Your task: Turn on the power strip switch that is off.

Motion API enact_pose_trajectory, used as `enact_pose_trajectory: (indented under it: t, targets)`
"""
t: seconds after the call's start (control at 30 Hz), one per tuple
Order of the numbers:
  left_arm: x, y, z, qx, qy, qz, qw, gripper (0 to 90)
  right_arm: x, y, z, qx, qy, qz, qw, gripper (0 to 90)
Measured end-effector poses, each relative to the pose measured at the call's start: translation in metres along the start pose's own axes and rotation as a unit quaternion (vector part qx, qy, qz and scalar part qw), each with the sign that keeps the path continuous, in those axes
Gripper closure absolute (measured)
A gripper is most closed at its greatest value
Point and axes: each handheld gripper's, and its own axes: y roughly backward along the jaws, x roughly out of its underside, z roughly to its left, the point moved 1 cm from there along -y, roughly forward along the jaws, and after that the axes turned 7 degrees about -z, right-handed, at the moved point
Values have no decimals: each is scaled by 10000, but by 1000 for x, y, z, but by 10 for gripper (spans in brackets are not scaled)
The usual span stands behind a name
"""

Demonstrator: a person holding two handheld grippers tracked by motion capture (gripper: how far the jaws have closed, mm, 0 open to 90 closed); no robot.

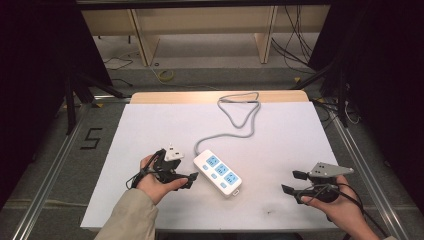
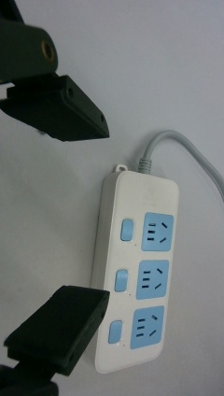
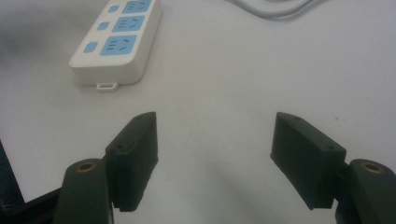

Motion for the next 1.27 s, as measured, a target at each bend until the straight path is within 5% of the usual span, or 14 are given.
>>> enact_pose_trajectory:
  t: [1.03,1.27]
  targets:
    - [42,29,17,-223,-119,-34,9997,140,1,-1,-1,5,-12,-5,10000,317]
    - [41,28,10,-153,-211,-88,9996,140,0,0,-1,12,-14,-19,10000,316]
